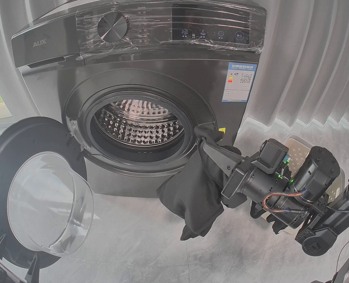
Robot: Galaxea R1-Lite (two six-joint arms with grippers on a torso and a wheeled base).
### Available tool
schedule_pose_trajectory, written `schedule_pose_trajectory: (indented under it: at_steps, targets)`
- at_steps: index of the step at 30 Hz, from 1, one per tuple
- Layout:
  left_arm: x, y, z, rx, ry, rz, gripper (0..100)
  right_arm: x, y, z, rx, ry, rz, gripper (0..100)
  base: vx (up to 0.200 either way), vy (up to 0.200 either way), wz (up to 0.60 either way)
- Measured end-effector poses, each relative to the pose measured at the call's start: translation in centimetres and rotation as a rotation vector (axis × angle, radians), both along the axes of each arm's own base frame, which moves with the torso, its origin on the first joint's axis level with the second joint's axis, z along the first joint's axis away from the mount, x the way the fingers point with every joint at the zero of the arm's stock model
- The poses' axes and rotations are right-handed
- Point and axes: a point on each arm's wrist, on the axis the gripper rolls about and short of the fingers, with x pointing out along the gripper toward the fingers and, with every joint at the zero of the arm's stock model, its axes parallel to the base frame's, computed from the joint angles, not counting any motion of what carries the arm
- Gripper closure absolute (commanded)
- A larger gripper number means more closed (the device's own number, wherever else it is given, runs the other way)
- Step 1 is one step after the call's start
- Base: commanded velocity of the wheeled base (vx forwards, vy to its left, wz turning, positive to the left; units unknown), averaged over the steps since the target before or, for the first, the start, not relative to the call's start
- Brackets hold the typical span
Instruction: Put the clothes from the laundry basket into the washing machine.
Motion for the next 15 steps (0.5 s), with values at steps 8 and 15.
schedule_pose_trajectory:
  at_steps: [8, 15]
  targets:
    - [0.0, 0.0, 0.02, 0.0, -0.003, 0.0, 0, 0.07, 0.0, 0.03, 0.001, -0.001, -0.001, 100, 0.0, 0.0, 0.0]
    - [-0.05, 0.01, 0.86, -0.018, -0.077, 0.01, 0, 0.11, 0.03, -0.03, 0.0, 0.0, -0.001, 100, 0.0, 0.0, 0.0]
